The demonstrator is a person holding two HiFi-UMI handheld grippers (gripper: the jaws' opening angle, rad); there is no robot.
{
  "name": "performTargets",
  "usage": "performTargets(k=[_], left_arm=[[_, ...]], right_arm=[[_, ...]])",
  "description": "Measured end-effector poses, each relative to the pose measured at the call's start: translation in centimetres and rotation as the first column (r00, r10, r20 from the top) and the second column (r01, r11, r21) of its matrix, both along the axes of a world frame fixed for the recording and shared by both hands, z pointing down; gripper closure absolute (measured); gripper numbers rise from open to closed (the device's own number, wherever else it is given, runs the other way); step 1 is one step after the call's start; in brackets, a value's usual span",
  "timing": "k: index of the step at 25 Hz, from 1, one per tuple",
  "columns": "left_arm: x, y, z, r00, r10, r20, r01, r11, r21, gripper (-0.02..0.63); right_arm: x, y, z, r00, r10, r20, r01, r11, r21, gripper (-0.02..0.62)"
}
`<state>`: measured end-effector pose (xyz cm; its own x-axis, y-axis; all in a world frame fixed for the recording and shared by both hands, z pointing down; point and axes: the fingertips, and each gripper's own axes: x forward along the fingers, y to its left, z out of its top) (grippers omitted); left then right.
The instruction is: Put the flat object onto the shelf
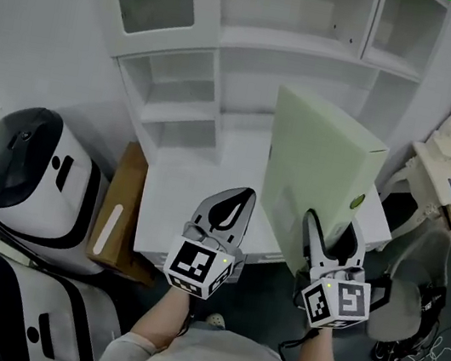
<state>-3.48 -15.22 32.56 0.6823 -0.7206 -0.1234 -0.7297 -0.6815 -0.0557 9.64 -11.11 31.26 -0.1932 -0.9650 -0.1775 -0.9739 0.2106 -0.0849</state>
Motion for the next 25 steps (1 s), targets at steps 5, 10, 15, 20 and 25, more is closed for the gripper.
performTargets(k=[5,10,15,20,25], left_arm=[[-1.7,-2.5,0.3,0.999,0.04,-0.005,-0.04,0.999,-0.001,0.591],[-2.2,-3.9,0.4,0.996,0.074,-0.041,-0.074,0.997,0.001,0.591],[-2.1,-5.0,0.8,0.998,0.07,-0.005,-0.07,0.998,0.008,0.591],[-1.8,-6.6,0.9,0.999,0.051,-0.004,-0.051,0.999,0.006,0.591],[-1.0,-8.7,0.1,1.0,0.02,-0.021,-0.02,1.0,0.016,0.591]], right_arm=[[-1.5,-1.9,-0.1,0.999,0.036,0.011,-0.036,0.999,0.01,0.304],[-1.8,-3.0,-0.1,0.998,0.068,-0.003,-0.068,0.998,0.012,0.302],[-1.7,-4.1,-0.4,0.997,0.074,-0.019,-0.074,0.997,0.017,0.302],[-1.3,-5.8,-0.9,0.997,0.06,-0.044,-0.058,0.998,0.03,0.304],[-0.5,-7.8,-1.9,0.998,0.025,-0.066,-0.022,0.999,0.049,0.304]])
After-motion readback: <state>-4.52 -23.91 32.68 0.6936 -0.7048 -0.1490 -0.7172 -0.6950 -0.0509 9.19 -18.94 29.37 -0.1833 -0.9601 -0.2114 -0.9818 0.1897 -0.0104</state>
